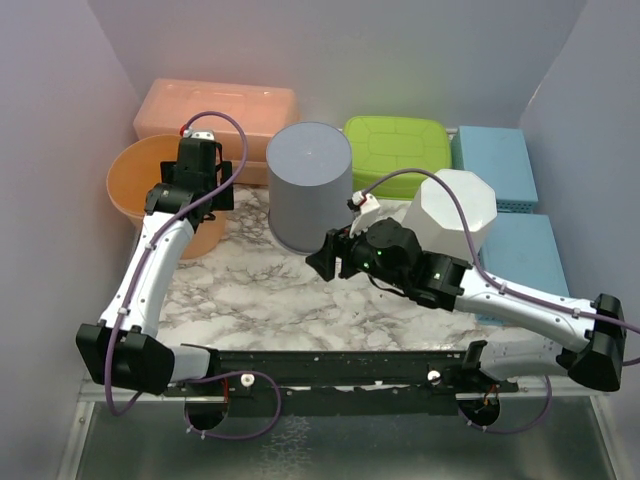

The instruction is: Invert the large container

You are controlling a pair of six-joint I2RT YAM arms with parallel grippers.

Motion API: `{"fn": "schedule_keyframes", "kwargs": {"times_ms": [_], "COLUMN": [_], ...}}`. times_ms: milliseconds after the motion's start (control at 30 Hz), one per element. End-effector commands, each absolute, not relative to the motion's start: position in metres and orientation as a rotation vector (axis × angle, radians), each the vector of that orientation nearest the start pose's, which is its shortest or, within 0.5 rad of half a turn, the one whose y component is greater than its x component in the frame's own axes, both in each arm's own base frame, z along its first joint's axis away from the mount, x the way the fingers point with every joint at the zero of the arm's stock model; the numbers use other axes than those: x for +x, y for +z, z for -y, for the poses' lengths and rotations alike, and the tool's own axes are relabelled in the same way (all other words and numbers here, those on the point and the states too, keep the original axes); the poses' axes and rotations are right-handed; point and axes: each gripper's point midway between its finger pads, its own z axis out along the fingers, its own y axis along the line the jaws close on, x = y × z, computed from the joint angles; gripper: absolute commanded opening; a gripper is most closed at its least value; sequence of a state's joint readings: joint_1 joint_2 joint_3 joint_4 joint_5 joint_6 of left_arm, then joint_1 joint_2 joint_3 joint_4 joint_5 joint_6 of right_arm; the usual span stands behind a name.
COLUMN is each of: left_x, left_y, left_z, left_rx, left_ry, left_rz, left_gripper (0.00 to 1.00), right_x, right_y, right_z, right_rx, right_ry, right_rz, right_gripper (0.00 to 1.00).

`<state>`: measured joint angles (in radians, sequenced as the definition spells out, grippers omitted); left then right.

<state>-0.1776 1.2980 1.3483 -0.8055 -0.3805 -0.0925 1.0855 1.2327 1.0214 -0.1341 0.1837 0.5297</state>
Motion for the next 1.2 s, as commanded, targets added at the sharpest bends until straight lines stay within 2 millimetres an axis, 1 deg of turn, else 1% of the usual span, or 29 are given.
{"fn": "schedule_keyframes", "kwargs": {"times_ms": [0, 67, 133, 233, 300, 333, 400, 433, 600, 633, 667, 733, 767, 867, 933, 1000, 1033, 1067, 1167], "left_x": [0.341, 0.338, 0.333, 0.322, 0.313, 0.31, 0.305, 0.302, 0.287, 0.283, 0.279, 0.272, 0.267, 0.255, 0.246, 0.233, 0.227, 0.221, 0.199], "left_y": [0.236, 0.228, 0.223, 0.215, 0.212, 0.213, 0.213, 0.213, 0.213, 0.214, 0.215, 0.22, 0.224, 0.241, 0.255, 0.268, 0.274, 0.281, 0.295], "left_z": [-0.002, 0.003, 0.008, 0.01, 0.01, 0.01, 0.014, 0.016, 0.03, 0.033, 0.036, 0.043, 0.047, 0.064, 0.082, 0.104, 0.111, 0.115, 0.116], "left_rx": [-0.072, -0.054, -0.039, -0.033, -0.03, -0.031, -0.019, -0.012, 0.01, 0.014, 0.021, 0.023, 0.028, 0.04, 0.027, 0.026, 0.018, 0.012, -0.016], "left_ry": [0.299, 0.268, 0.235, 0.214, 0.213, 0.207, 0.173, 0.152, 0.039, 0.013, -0.016, -0.076, -0.11, -0.245, -0.39, -0.57, -0.63, -0.667, -0.715], "left_rz": [-2.325, -2.37, -2.404, -2.437, -2.452, -2.454, -2.462, -2.466, -2.478, -2.479, -2.48, -2.472, -2.467, -2.445, -2.417, -2.386, -2.37, -2.351, -2.323], "left_gripper": [0.87, 0.77, 0.69, 0.6, 0.57, 0.54, 0.43, 0.39, 0.22, 0.15, 0.1, 0.05, 0.04, 0.0, 0.0, 0.0, 0.0, 0.0, 0.0], "right_x": [0.199, 0.199, 0.199, 0.199, 0.199, 0.199, 0.198, 0.198, 0.193, 0.192, 0.19, 0.187, 0.185, 0.181, 0.179, 0.177, 0.176, 0.175, 0.172], "right_y": [0.25, 0.25, 0.251, 0.252, 0.253, 0.253, 0.252, 0.252, 0.246, 0.244, 0.242, 0.241, 0.24, 0.24, 0.243, 0.247, 0.249, 0.253, 0.26], "right_z": [-0.336, -0.332, -0.329, -0.325, -0.323, -0.322, -0.321, -0.32, -0.317, -0.317, -0.315, -0.311, -0.309, -0.302, -0.297, -0.291, -0.289, -0.286, -0.277], "right_rx": [-0.418, -0.414, -0.407, -0.392, -0.373, -0.363, -0.344, -0.333, -0.281, -0.271, -0.258, -0.228, -0.21, -0.167, -0.147, -0.125, -0.118, -0.112, -0.087], "right_ry": [0.825, 0.815, 0.805, 0.801, 0.804, 0.806, 0.815, 0.82, 0.846, 0.853, 0.862, 0.883, 0.894, 0.921, 0.94, 0.95, 0.953, 0.955, 0.943], "right_rz": [-1.977, -1.978, -1.978, -1.982, -1.981, -1.982, -1.985, -1.987, -2.026, -2.035, -2.042, -2.048, -2.051, -2.048, -2.04, -2.033, -2.032, -2.031, -2.041], "right_gripper": [0.68, 0.68, 0.68, 0.68, 0.68, 0.68, 0.68, 0.68, 0.68, 0.68, 0.68, 0.68, 0.68, 0.68, 0.68, 0.68, 0.68, 0.68, 0.68]}}
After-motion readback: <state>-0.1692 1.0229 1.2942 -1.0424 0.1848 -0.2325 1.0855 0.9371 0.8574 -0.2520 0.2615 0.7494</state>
